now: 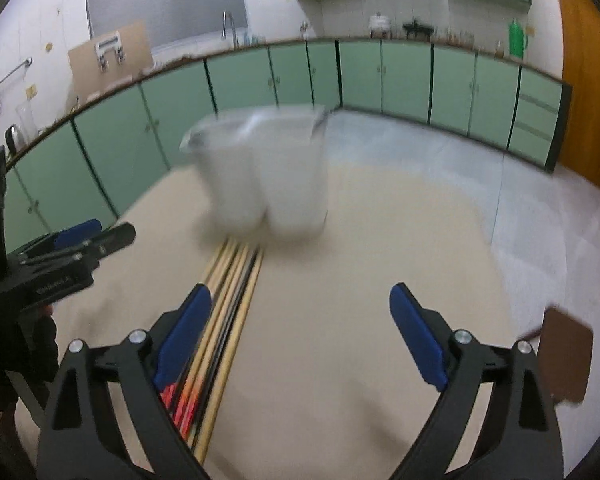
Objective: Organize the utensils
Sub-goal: 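Grasp a plain wooden chopstick with the right tool while the left tool grasps another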
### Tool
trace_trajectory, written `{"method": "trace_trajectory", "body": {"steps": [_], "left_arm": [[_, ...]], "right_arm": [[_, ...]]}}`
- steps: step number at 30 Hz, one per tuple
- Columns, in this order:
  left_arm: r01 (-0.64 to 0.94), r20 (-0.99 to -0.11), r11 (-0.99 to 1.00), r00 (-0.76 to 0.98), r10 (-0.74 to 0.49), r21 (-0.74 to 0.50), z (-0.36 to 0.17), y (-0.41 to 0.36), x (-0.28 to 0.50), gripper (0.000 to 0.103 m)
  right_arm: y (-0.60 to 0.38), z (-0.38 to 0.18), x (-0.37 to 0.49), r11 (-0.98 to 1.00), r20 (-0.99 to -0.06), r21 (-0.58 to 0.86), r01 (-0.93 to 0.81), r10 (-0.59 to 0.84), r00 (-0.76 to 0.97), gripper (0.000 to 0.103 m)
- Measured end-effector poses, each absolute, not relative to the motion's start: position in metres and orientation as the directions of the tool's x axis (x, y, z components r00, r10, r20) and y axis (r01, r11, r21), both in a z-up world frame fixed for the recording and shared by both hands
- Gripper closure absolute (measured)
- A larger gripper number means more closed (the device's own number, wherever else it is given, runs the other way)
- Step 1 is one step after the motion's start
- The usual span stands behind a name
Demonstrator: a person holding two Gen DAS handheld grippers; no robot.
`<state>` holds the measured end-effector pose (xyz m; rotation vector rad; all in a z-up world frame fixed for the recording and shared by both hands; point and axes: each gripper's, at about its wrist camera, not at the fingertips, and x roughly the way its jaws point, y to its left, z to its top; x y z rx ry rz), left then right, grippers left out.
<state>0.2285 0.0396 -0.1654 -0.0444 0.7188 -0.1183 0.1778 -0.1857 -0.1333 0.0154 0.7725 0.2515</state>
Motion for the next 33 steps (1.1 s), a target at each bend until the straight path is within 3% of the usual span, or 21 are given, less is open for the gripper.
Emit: {"method": "trace_trajectory", "body": {"steps": [9, 24, 27, 31, 33], "left_arm": [[0.087, -0.775, 0.996, 0.627, -0.079, -0.032, -0.212, 0.049, 0.157, 0.019], [0.117, -0.791, 0.993, 0.609, -0.063, 0.01, -0.214, 0.045, 0.136, 0.017], [0.119, -0.792, 0.993, 0.608, -0.066, 0.009, -0.213, 0.043, 0.135, 0.017], [0.127, -0.791, 0.992, 0.607, -0.078, 0.0, -0.212, 0.041, 0.131, 0.016], [0.137, -0.789, 0.991, 0.608, -0.088, -0.005, -0.211, 0.038, 0.13, 0.016]], "right_arm": [[-0.171, -0.173, 0.107, 0.972, -0.765, 0.141, -0.187, 0.227, 0.603, 0.015], [-0.156, -0.194, 0.091, 0.985, -0.8, 0.009, -0.174, 0.112, 0.589, 0.027], [-0.16, -0.191, 0.089, 0.984, -0.795, 0.024, -0.176, 0.126, 0.593, 0.034], [-0.156, -0.194, 0.09, 0.974, -0.801, 0.07, -0.214, 0.183, 0.57, 0.055], [-0.152, -0.197, 0.089, 0.973, -0.798, 0.065, -0.223, 0.184, 0.573, 0.059]]}}
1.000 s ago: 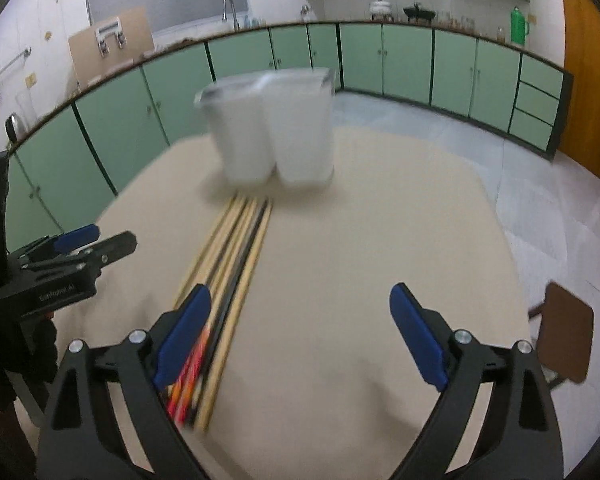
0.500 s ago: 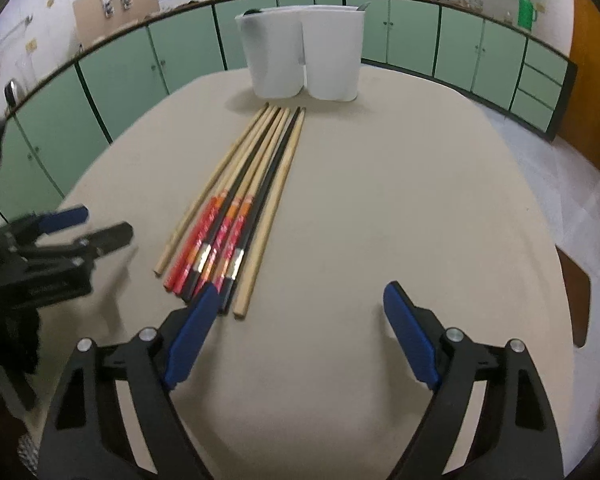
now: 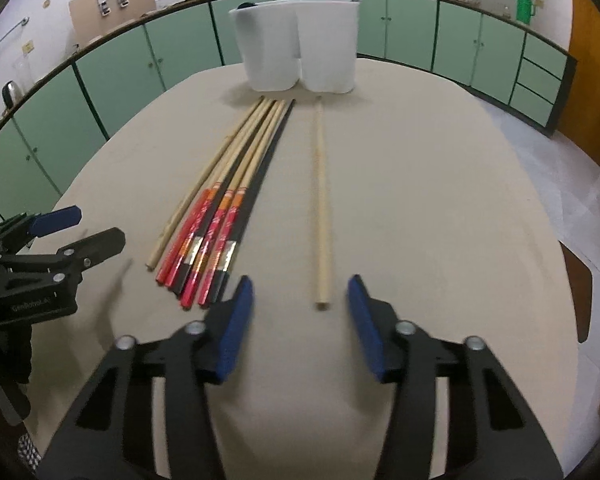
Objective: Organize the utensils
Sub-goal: 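Grasp a plain wooden chopstick with the right tool while the left tool grasps another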
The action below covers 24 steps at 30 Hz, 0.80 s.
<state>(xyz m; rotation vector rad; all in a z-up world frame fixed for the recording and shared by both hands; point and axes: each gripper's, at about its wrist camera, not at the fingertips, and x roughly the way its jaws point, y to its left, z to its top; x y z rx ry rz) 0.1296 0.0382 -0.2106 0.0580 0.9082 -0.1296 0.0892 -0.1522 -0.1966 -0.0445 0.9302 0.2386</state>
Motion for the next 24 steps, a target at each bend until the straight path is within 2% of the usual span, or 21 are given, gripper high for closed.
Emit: {"method": "trace_trajectory", "body": {"steps": [6, 11, 18, 20, 22, 23, 24], "left_arm": [[0.164, -0.789, 0.986, 0.604, -0.115, -0.017, -0.211, 0.026, 0.129, 0.016], [0.178, -0.797, 0.984, 0.593, -0.112, -0.006, -0.217, 0.015, 0.132, 0.016], [0.181, -0.805, 0.983, 0.584, -0.103, 0.005, -0.226, 0.003, 0.133, 0.021], [0.185, -0.8, 0.983, 0.59, -0.107, 0.005, -0.225, 0.0, 0.133, 0.031], [0.188, -0.794, 0.982, 0.597, -0.111, 0.004, -0.224, -0.002, 0.134, 0.05], [0.189, -0.793, 0.982, 0.599, -0.112, 0.004, -0.223, -0.002, 0.133, 0.055], [0.191, -0.79, 0.982, 0.602, -0.114, 0.004, -0.222, -0.004, 0.133, 0.066]], "right_arm": [[-0.157, -0.196, 0.091, 0.973, -0.793, 0.079, -0.216, 0.193, 0.578, 0.072], [-0.163, -0.197, 0.09, 0.973, -0.791, 0.089, -0.214, 0.2, 0.579, 0.088], [-0.169, -0.198, 0.091, 0.971, -0.787, 0.122, -0.205, 0.22, 0.576, 0.093], [-0.168, -0.198, 0.091, 0.972, -0.788, 0.116, -0.206, 0.216, 0.576, 0.093], [-0.167, -0.198, 0.091, 0.973, -0.789, 0.103, -0.207, 0.207, 0.578, 0.093], [-0.166, -0.198, 0.091, 0.973, -0.79, 0.096, -0.208, 0.202, 0.579, 0.093], [-0.165, -0.198, 0.09, 0.974, -0.79, 0.088, -0.21, 0.197, 0.58, 0.094]]}}
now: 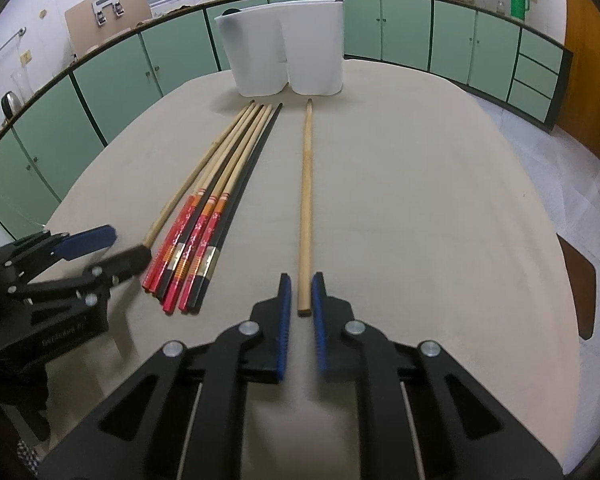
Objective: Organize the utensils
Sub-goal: 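Grasp a plain wooden chopstick with the right tool while the left tool grasps another, then lift both wooden chopsticks and lower them into the white holder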
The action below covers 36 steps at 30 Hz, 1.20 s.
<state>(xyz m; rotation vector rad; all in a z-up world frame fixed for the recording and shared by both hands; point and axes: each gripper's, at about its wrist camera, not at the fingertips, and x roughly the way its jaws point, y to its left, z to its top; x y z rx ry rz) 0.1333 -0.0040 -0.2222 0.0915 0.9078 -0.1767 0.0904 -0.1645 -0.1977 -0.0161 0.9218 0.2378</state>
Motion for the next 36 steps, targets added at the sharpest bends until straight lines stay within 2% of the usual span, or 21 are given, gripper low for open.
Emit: {"method": "trace_trajectory", "body": {"steps": [1, 3, 4, 13, 30, 36], "left_arm": [[0.194, -0.788, 0.981, 0.604, -0.118, 0.002, -0.222, -0.005, 0.133, 0.079], [0.201, -0.787, 0.979, 0.601, -0.14, -0.021, -0.222, -0.006, 0.133, 0.093], [0.199, -0.786, 0.98, 0.601, -0.145, -0.028, -0.222, -0.006, 0.133, 0.095], [0.179, -0.766, 0.984, 0.628, -0.134, -0.025, -0.206, -0.003, 0.126, 0.096], [0.195, -0.542, 0.981, 0.823, -0.168, -0.008, -0.075, 0.013, 0.128, 0.096], [0.218, -0.506, 0.976, 0.839, -0.201, -0.025, -0.051, 0.014, 0.153, 0.096]], "right_arm": [[-0.164, -0.198, 0.091, 0.973, -0.791, 0.086, -0.213, 0.197, 0.58, 0.096], [-0.162, -0.198, 0.092, 0.973, -0.791, 0.082, -0.215, 0.195, 0.58, 0.096], [-0.162, -0.197, 0.091, 0.974, -0.791, 0.078, -0.215, 0.191, 0.581, 0.096], [-0.162, -0.179, 0.085, 0.966, -0.767, 0.094, -0.24, 0.224, 0.601, 0.097], [-0.186, -0.064, 0.104, 0.952, -0.628, 0.156, -0.263, 0.301, 0.717, 0.097], [-0.185, -0.03, 0.13, 0.943, -0.611, 0.147, -0.299, 0.325, 0.722, 0.097]]}}
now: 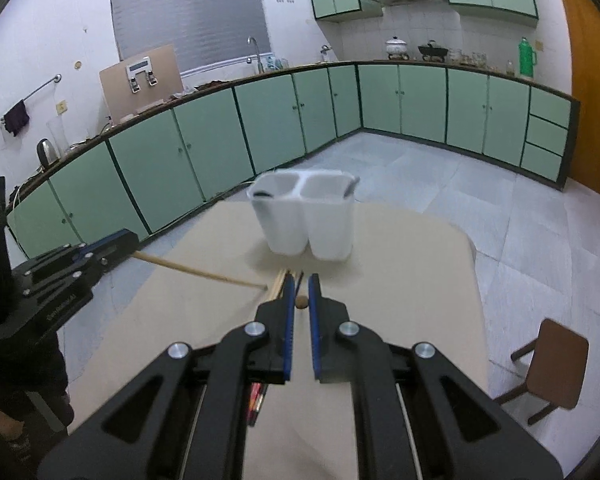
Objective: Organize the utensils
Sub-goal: 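Lift both wooden chopsticks and lower them into the white holder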
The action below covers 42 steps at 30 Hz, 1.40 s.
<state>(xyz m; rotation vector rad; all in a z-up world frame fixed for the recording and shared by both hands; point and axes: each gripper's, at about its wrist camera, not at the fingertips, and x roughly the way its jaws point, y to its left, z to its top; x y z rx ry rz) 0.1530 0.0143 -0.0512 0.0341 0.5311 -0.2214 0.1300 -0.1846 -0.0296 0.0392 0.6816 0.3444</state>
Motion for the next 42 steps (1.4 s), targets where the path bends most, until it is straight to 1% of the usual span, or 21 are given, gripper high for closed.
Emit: {"method": "trace_trajectory", "body": {"steps": [3, 10, 17, 23, 26, 30, 33, 35, 38, 42], "left_arm": [[0.219, -0.497, 0.975, 0.843, -0.208, -0.036, -0.045, 0.016, 0.168, 0.096], [0.229, -0.486, 0.973, 0.846, -0.218, -0.038, -0.033, 0.015, 0.194, 0.096], [0.237, -0.465, 0.97, 0.853, -0.238, -0.062, -0.018, 0.019, 0.206, 0.096], [0.274, -0.391, 0.959, 0.877, -0.278, -0.068, 0.018, 0.019, 0.204, 0.096], [0.299, -0.327, 0.951, 0.893, -0.308, -0.077, 0.047, 0.019, 0.202, 0.096], [0.297, -0.255, 0.953, 0.918, -0.303, -0.064, 0.073, 0.016, 0.206, 0.096], [0.288, -0.233, 0.956, 0.928, -0.291, -0.05, 0.078, 0.01, 0.219, 0.096], [0.265, -0.226, 0.964, 0.938, -0.263, -0.024, 0.075, 0.005, 0.231, 0.097], [0.228, -0.235, 0.973, 0.945, -0.227, -0.023, 0.059, -0.001, 0.261, 0.096], [0.204, -0.266, 0.977, 0.941, -0.211, -0.053, 0.037, -0.001, 0.295, 0.097]], "right_arm": [[-0.182, -0.019, 0.144, 0.937, -0.617, 0.144, -0.319, 0.337, 0.711, 0.097], [-0.178, 0.007, 0.177, 0.933, -0.613, 0.084, -0.351, 0.326, 0.72, 0.097], [-0.189, 0.037, 0.196, 0.923, -0.582, 0.106, -0.369, 0.359, 0.73, 0.097], [-0.201, 0.081, 0.206, 0.91, -0.516, 0.137, -0.392, 0.403, 0.756, 0.097], [-0.207, 0.103, 0.211, 0.905, -0.474, 0.149, -0.399, 0.419, 0.774, 0.097], [-0.209, 0.125, 0.225, 0.915, -0.42, 0.124, -0.385, 0.4, 0.815, 0.097], [-0.21, 0.127, 0.244, 0.92, -0.407, 0.127, -0.371, 0.389, 0.826, 0.097], [-0.203, 0.12, 0.26, 0.932, -0.403, 0.1, -0.348, 0.357, 0.842, 0.097], [-0.198, 0.103, 0.278, 0.943, -0.407, 0.078, -0.324, 0.327, 0.853, 0.097], [-0.193, 0.072, 0.306, 0.953, -0.448, 0.069, -0.294, 0.293, 0.845, 0.097]]}}
